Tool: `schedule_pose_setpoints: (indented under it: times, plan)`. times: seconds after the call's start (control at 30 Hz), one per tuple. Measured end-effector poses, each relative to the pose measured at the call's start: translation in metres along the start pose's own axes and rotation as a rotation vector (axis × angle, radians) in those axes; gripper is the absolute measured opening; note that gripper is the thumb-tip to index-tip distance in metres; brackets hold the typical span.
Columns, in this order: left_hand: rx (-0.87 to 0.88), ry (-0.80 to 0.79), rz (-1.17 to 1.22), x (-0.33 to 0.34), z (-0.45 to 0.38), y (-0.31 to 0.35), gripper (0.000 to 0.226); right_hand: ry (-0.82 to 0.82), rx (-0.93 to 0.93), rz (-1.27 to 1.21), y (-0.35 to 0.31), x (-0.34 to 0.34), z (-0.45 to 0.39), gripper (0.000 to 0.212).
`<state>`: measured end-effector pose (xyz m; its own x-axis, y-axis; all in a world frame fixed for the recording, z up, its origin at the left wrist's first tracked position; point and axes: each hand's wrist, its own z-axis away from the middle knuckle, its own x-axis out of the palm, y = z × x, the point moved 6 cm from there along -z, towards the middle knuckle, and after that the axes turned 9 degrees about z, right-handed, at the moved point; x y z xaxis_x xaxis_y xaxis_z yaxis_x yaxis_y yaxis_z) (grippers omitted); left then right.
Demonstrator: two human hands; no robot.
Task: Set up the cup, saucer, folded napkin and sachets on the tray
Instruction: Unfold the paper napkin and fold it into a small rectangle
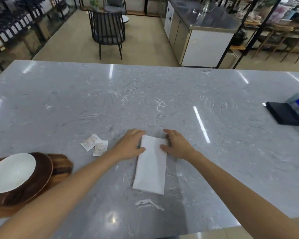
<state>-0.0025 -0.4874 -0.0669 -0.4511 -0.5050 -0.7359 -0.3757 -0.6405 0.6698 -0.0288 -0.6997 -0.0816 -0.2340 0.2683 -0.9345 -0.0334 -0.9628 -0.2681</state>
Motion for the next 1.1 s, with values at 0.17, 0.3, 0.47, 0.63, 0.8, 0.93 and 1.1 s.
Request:
schedule_pose_setpoints:
  times: [0.17,0.3,0.47,0.63,0.8,0.93,1.1]
  plan:
    - [-0.051,-0.253,-0.125,0.002,-0.055,-0.001,0.087,-0.144,0.037,-0.040,-0.003,-0.005,-0.018,0.064]
    - [-0.119,-0.332,-0.006,0.003,-0.071,0.000,0.067,-0.255,0.030,-0.096,-0.008,-0.012,-0.026,0.051]
    - [-0.107,-0.313,0.096,-0.005,-0.068,0.004,0.019,-0.265,-0.017,-0.154,-0.016,-0.030,-0.017,0.030]
    - [0.003,-0.177,0.193,-0.032,-0.038,0.023,0.015,-0.045,-0.081,-0.289,-0.027,-0.060,0.012,0.015]
    - [0.138,-0.128,0.187,-0.025,0.021,0.045,0.018,0.055,-0.193,-0.283,-0.038,-0.055,0.058,0.010]
    - [0.201,-0.060,0.079,-0.007,0.051,0.048,0.023,0.111,-0.208,-0.256,-0.043,-0.033,0.093,0.017]
    - [0.285,0.047,-0.017,0.014,0.079,0.036,0.051,0.179,-0.206,-0.170,-0.046,0.001,0.125,0.029]
